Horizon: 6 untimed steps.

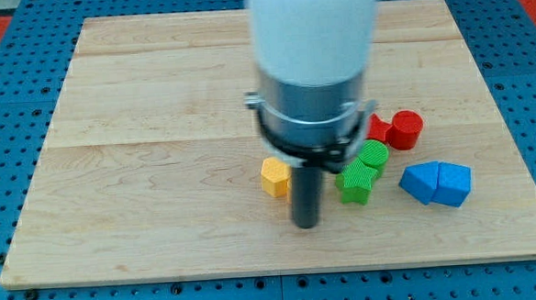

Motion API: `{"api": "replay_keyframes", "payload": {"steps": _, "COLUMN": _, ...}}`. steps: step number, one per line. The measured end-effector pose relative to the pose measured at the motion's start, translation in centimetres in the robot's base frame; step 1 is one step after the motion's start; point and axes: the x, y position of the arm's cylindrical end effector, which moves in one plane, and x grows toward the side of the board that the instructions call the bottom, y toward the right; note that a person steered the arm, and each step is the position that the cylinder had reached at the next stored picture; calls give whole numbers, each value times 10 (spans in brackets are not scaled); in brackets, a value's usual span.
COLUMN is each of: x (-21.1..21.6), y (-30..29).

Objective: Place the green circle at the top side of the green star

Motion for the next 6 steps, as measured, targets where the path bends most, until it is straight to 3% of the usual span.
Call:
{"api": "replay_keyframes", "payload": {"steps": 1, "x": 0, "y": 75}}
{"api": "replay_keyframes", "payload": {"steps": 2, "x": -21, "y": 100}}
{"api": "replay_keyframes", "payload": {"steps": 3, "x": -57, "y": 100}}
{"api": "replay_keyframes", "payload": {"steps": 5, "x": -60, "y": 50}}
{"api": "replay_keyframes", "payload": {"steps": 6, "x": -70, "y": 98}}
